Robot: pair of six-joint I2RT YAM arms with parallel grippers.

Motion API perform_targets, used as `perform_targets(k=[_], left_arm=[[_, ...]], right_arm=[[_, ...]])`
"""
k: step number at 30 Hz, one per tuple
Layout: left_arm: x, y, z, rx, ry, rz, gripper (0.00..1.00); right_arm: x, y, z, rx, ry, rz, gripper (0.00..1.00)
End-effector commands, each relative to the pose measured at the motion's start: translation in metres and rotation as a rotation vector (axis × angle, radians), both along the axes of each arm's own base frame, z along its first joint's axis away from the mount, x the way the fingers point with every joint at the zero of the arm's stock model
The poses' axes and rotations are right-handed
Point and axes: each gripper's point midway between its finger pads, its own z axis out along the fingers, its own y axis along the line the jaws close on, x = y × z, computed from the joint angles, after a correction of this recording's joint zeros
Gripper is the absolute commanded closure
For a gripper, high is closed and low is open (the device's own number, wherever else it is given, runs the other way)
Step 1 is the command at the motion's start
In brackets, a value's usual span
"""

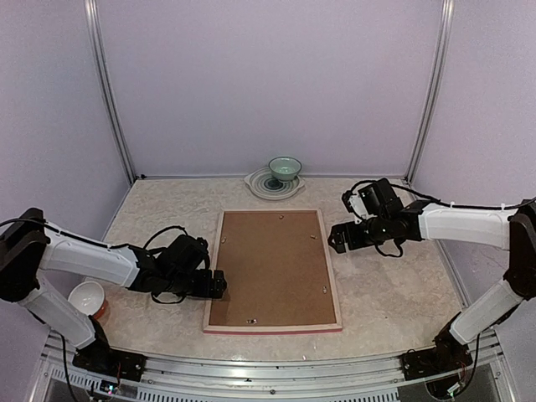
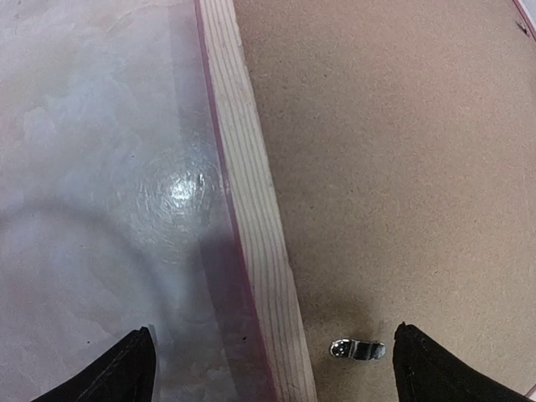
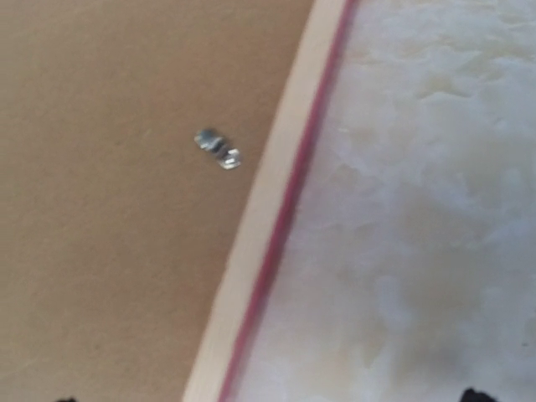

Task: Put the photo into the frame
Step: Press the fastener onto the backboard.

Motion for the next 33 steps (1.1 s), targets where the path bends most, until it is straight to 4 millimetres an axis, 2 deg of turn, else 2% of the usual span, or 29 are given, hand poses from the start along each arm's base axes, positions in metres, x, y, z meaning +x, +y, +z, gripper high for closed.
perform_targets(k=[1,9,14,18,24,33], left_arm=[[0.006,-0.007,0.004,0.005,-0.027,-0.004,0.03],[0.004,-0.008,-0.001,0.001,-0.012,-0.005,0.03],[0.002,-0.009,-0.005,-0.007,0.002,-0.003,0.03],[0.002,-0.011,-0.004,-0.014,0.000,-0.004,0.03],[0.002,-0.014,-0.002,-0.027,0.003,-0.006,0.03],[0.002,-0.018,-0.004,-0.024,0.012,-0.017,0.03]], right_arm=[[-0.005,0.016,-0.001,-0.007,-0.023,0.052,0.01],[-0.023,0.074,0.015,0.045,-0.086,0.234,0.04],[-0.034,0.108,0.006,0.066,-0.052,0.323,0.11],[-0.042,0.130,-0.004,0.038,-0.048,0.382,0.12],[-0.048,0.147,-0.015,0.047,-0.020,0.423,0.15],[-0.056,0.149,-0.048,0.019,0.051,0.445,0.16]])
